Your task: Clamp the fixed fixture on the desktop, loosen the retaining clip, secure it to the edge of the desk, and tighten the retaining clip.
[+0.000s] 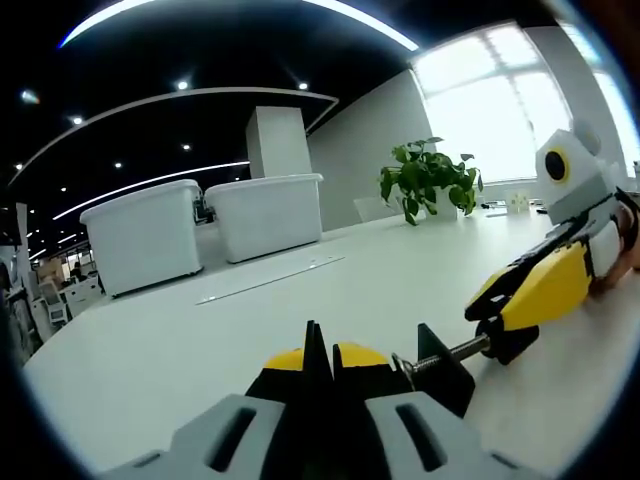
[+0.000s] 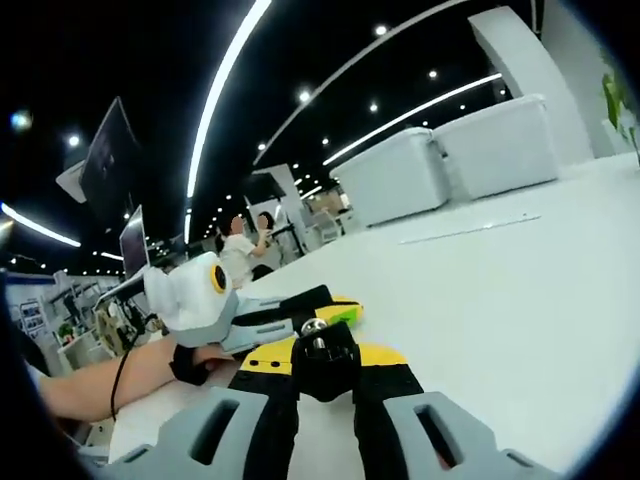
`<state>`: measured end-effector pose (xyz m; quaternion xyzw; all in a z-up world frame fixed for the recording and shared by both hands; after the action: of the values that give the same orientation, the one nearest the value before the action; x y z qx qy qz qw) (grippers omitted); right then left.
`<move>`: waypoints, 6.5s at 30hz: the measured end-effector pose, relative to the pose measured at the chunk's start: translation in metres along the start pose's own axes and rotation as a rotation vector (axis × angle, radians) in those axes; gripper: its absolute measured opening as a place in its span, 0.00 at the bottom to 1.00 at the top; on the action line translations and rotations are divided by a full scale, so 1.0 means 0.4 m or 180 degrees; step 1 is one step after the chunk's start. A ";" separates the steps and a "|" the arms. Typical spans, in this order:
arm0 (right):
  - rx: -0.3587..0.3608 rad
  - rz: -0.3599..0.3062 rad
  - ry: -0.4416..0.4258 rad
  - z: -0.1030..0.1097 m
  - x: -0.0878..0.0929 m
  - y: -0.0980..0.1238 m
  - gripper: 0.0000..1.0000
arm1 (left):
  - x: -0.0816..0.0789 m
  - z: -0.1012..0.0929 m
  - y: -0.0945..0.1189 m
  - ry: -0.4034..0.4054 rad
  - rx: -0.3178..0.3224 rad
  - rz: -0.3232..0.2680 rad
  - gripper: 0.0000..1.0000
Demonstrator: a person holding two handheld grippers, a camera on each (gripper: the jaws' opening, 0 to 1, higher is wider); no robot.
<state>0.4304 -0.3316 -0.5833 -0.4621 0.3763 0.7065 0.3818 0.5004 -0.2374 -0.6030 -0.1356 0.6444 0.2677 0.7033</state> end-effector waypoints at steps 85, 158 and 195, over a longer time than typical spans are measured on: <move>0.0021 0.0101 -0.0725 -0.025 -0.007 0.001 0.20 | 0.000 -0.005 -0.001 0.0006 0.0010 -0.0003 0.08; -0.0195 -0.0685 0.0879 0.031 -0.065 0.029 0.31 | 0.002 0.002 0.003 0.0069 -0.0053 0.0009 0.07; -0.0151 0.0386 -0.1054 -0.033 -0.004 -0.003 0.19 | 0.001 0.005 0.000 0.0071 -0.0062 0.0012 0.07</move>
<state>0.4369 -0.3429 -0.5859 -0.3247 0.3187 0.8033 0.3843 0.5022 -0.2361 -0.6031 -0.1442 0.6499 0.2737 0.6942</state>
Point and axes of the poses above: the point that each gripper's makers call its tool centre point, and the gripper's own axes: y roughly backward along the fingers, z roughly to its left, x roughly out of its underside, the point moved 5 cm from there along y, roughly backward along the fingers, and after that the axes turned 12 degrees about x, right-handed, at the moved point
